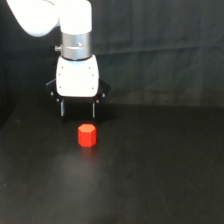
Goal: Pick up the red object from the table
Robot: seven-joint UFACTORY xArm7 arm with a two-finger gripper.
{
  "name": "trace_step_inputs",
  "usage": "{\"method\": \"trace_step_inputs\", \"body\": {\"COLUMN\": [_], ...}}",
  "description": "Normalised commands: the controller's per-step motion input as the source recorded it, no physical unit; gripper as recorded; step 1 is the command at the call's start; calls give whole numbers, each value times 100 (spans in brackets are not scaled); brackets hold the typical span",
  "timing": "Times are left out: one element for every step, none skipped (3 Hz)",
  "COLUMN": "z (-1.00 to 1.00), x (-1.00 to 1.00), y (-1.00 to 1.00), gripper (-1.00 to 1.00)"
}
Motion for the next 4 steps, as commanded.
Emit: {"method": "trace_step_inputs", "body": {"z": [19,12,-4,-8], "x": [31,5,-1,-7], "y": [-61,-83,-67,-71], "gripper": [98,100,100,100]}}
